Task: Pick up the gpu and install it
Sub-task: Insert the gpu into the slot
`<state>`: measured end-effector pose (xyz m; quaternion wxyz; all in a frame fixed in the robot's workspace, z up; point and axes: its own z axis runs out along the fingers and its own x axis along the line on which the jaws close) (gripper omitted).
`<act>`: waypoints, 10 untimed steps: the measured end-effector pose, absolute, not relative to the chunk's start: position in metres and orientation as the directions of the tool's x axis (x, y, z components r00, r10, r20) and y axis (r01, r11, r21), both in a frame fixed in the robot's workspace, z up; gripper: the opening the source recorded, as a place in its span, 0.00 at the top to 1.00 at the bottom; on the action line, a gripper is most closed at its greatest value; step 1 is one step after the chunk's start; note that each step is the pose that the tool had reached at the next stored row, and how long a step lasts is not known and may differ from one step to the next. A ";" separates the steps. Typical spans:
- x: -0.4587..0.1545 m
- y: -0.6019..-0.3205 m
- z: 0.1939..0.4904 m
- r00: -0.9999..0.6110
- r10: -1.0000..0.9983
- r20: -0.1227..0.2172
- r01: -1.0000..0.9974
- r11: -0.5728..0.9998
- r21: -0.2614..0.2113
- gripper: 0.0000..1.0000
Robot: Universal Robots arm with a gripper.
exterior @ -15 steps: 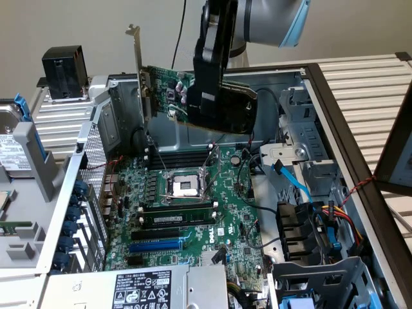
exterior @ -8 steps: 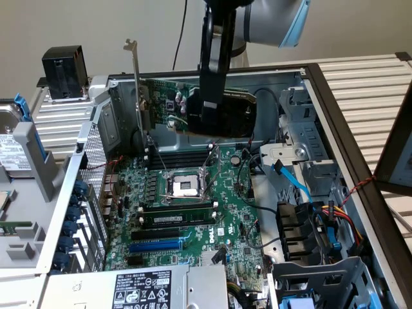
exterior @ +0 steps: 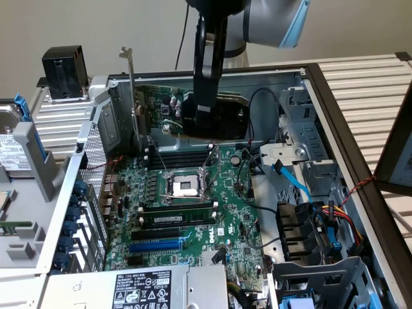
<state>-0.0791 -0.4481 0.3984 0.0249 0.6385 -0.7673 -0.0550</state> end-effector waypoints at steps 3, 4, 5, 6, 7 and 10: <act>-0.080 -0.446 0.395 -0.161 -0.987 -0.030 -0.981 0.156 0.115 0.73; -0.080 -0.445 0.394 -0.148 -0.989 -0.030 -0.983 0.144 0.115 0.73; -0.080 -0.445 0.393 -0.135 -0.990 -0.030 -0.985 0.131 0.114 0.73; -0.080 -0.444 0.391 -0.124 -0.992 -0.031 -0.986 0.120 0.113 0.73; -0.081 -0.444 0.391 -0.116 -0.993 -0.031 -0.987 0.112 0.113 0.73; -0.085 -0.441 0.390 -0.106 -0.994 -0.024 -0.988 0.102 0.112 0.73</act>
